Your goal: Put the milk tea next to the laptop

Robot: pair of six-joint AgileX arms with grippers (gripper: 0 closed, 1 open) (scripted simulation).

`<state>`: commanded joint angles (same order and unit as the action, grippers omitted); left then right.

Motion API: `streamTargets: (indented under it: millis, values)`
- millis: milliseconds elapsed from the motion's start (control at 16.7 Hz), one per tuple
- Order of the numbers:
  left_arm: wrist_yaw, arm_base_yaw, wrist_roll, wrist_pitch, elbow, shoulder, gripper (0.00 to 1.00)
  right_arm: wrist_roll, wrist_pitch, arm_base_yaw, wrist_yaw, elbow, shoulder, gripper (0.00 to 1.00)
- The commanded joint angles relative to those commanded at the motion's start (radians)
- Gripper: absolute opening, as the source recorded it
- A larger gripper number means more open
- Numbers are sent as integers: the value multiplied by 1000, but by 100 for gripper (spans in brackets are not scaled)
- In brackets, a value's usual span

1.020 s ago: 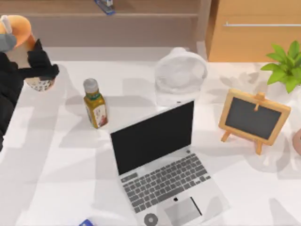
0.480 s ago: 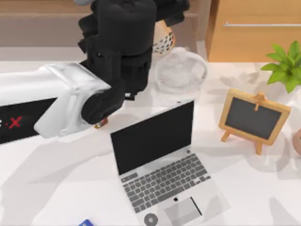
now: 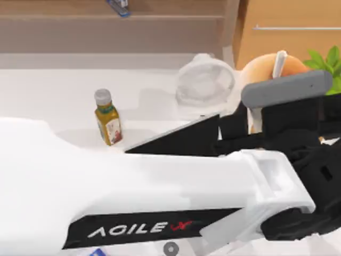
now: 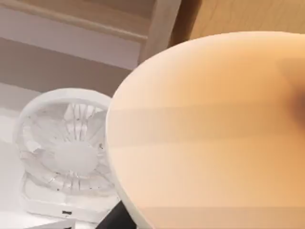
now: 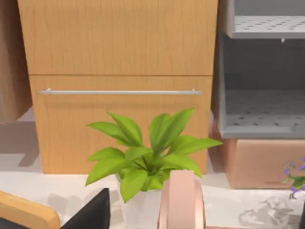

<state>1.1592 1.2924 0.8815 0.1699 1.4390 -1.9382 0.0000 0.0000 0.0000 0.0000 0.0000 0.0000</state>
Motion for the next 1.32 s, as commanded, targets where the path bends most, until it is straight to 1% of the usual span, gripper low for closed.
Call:
streamTargets:
  millis: [180, 300, 420, 660, 720, 1320]
  values:
    - [92, 113, 100, 159, 70, -143, 0, 0, 0, 0, 0, 0, 0, 100]
    - [125, 158, 144, 225, 97, -210, 0, 0, 0, 0, 0, 0, 0, 100]
    - [138, 176, 163, 253, 107, -239, 0, 0, 0, 0, 0, 0, 0, 100]
    - [138, 176, 163, 253, 107, -239, 0, 0, 0, 0, 0, 0, 0, 100]
    - [149, 160, 163, 211, 113, -210, 0, 0, 0, 0, 0, 0, 0, 100]
    - [158, 171, 163, 177, 106, -233, 0, 0, 0, 0, 0, 0, 0, 100]
